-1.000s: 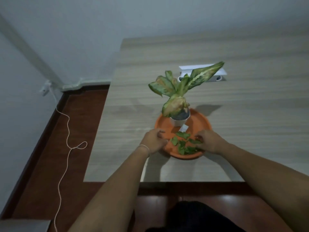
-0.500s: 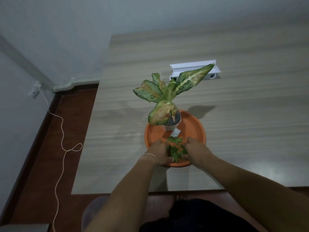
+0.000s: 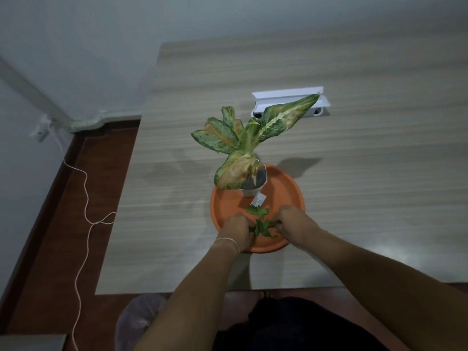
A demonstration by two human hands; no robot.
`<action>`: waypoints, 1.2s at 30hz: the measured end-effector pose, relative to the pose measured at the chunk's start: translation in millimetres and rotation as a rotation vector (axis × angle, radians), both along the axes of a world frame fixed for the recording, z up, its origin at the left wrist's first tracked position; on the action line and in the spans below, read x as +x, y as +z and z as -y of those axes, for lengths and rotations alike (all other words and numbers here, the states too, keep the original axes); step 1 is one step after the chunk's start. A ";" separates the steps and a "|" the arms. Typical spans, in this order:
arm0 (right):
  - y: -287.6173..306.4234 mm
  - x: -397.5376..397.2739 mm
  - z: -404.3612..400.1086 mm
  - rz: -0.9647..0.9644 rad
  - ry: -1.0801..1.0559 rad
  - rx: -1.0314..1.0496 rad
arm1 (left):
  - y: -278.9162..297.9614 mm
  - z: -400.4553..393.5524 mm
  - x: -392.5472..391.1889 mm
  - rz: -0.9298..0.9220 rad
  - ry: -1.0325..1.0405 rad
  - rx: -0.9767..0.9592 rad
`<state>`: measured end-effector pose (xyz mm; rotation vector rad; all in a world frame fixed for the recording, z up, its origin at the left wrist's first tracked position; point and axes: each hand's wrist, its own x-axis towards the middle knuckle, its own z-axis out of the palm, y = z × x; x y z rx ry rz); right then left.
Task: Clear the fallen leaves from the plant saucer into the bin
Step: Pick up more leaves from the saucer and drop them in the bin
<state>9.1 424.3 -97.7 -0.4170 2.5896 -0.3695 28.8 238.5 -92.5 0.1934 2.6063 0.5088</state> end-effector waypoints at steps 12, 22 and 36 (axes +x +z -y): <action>-8.1 -14.0 -2.6 0.270 -0.789 -0.677 | 1.5 25.4 -9.4 0.190 0.557 0.544; 10.0 -18.6 9.8 0.672 -1.305 -1.326 | 15.9 47.5 4.4 0.327 1.009 1.042; 21.9 37.1 220.3 0.906 -0.973 -1.181 | 35.0 214.8 130.6 0.058 1.445 1.257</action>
